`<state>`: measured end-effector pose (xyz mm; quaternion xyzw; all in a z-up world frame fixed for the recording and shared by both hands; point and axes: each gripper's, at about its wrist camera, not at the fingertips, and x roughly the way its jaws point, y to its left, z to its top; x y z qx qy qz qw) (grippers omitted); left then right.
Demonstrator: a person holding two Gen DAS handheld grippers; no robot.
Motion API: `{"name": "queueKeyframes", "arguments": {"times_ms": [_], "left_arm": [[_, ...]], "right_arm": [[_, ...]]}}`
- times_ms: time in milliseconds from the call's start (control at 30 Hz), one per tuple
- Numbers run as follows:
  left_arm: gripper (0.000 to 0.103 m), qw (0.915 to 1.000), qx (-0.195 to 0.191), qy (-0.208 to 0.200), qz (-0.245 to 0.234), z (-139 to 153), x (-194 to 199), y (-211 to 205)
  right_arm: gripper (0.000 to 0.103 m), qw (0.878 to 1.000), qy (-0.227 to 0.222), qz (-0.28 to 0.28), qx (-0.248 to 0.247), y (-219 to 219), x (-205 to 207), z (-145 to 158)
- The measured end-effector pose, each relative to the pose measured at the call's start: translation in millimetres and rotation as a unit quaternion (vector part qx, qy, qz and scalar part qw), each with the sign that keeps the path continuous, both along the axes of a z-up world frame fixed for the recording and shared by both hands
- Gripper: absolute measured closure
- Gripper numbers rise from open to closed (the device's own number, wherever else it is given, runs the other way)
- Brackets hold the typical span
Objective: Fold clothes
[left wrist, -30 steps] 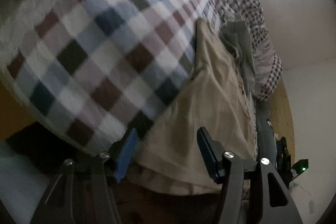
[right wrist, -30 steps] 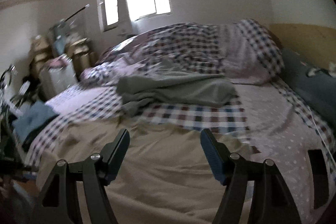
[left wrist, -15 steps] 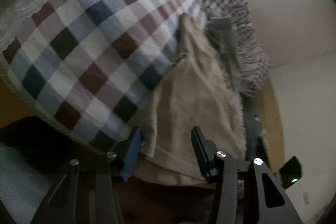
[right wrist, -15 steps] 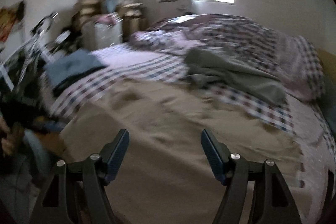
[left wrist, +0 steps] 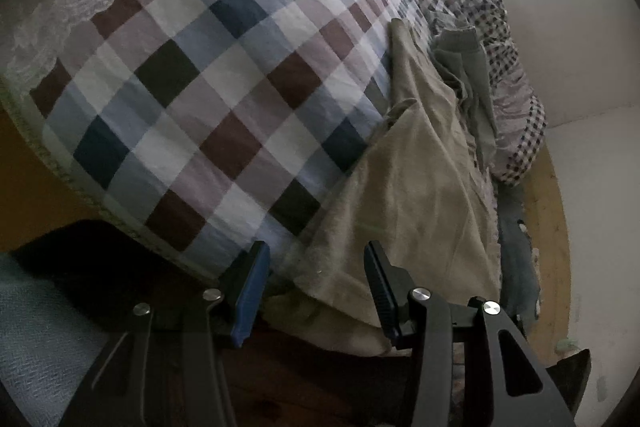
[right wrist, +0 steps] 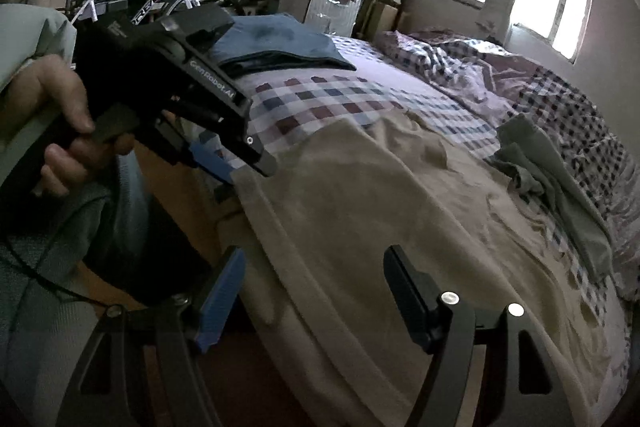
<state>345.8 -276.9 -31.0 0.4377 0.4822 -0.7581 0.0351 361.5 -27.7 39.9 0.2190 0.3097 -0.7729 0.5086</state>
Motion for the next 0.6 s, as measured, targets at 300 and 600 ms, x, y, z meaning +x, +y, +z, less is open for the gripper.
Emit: {"name": "queueKeyframes", "arguments": {"times_ms": [300,600], "left_arm": [[0.099,0.9931,0.067,0.094,-0.019,20.2,2.9,-1.6],[0.099,0.9843,0.126,0.12,-0.027,20.7,3.1,-11.7]], "right_arm": [[0.028,0.993,0.119,0.009,-0.012,-29.2,23.8,-1.6],[0.037,0.965,0.257,0.044,0.037,-73.6,48.8,-35.7]]}}
